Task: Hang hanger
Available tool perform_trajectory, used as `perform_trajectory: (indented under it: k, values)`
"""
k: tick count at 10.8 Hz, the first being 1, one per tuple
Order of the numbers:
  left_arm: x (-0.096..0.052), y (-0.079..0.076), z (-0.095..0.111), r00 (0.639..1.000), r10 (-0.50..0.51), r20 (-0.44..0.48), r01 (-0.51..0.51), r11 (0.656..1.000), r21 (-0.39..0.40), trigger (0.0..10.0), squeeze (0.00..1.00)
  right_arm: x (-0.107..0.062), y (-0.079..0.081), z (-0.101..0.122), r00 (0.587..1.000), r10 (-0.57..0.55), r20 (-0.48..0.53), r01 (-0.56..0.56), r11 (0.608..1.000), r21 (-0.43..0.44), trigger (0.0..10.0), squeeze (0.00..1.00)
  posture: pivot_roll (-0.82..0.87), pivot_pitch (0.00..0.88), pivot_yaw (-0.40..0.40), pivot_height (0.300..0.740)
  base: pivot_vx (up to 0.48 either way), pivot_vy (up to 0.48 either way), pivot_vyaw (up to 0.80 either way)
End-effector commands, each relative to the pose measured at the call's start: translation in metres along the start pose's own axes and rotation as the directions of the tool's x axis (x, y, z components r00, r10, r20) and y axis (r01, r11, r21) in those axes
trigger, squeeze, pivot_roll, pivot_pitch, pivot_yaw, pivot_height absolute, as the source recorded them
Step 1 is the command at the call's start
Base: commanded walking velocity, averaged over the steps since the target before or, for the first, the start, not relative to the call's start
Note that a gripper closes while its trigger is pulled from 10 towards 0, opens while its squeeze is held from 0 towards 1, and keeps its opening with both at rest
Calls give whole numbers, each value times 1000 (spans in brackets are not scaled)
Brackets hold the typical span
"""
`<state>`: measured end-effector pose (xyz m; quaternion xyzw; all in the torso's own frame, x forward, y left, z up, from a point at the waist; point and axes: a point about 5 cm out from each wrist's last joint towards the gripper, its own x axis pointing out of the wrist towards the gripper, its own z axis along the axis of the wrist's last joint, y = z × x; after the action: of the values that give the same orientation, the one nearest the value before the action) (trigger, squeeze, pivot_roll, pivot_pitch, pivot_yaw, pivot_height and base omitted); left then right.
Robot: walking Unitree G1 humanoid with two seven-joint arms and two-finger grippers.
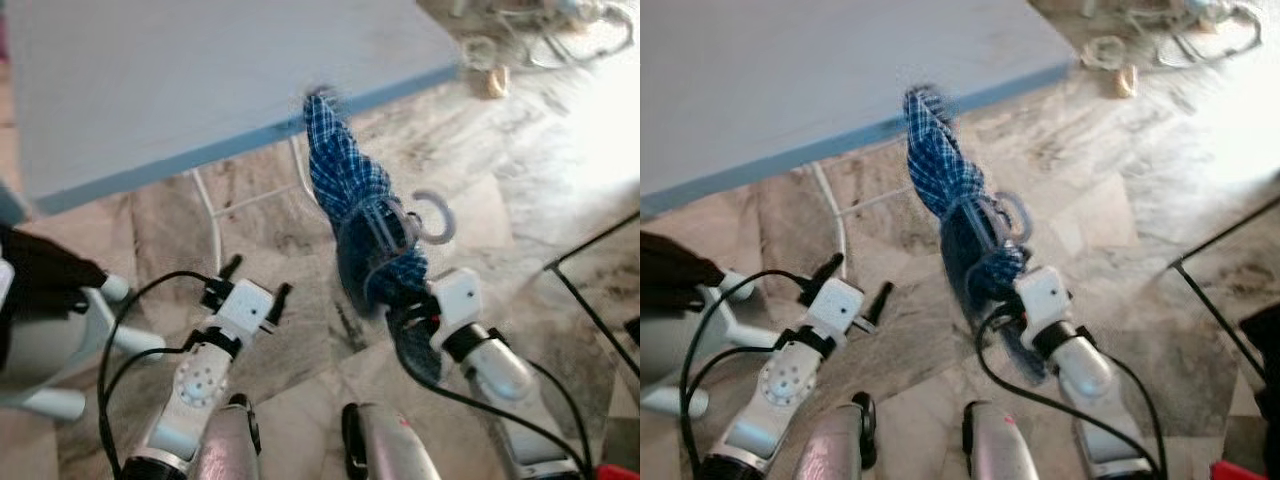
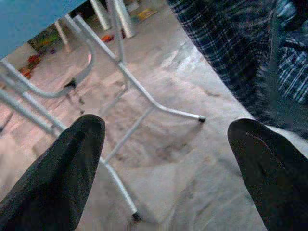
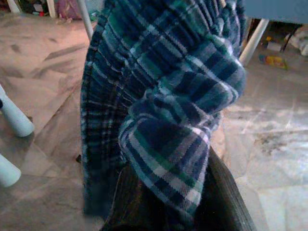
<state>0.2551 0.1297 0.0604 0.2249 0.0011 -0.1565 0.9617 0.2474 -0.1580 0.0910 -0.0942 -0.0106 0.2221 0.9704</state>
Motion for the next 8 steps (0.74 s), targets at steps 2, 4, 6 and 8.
perform_trajectory:
  k: [2,4,6,8]
  values:
    - [-1,-3,-5,999,-33,-26,33,999,-2,10000,0,-3,10,12,993,113,37,-117,985,126,10000,0,-50,263,-28,740,0,0,0]
    - [7,-1,-2,1000,-25,-9,25,1000,15,10000,0,-10,29,35,917,390,87,-400,894,202,10000,0,-59,262,-26,740,0,0,0]
    - [14,0,-1,1000,-18,-2,18,1000,26,10000,0,-21,35,51,831,545,109,-554,799,233,10000,0,-61,260,-27,740,0,0,0]
    - [17,5,-2,1000,23,-11,-22,999,36,10000,0,-32,31,56,780,620,83,-617,740,267,10000,0,-65,257,-25,740,0,0,0]
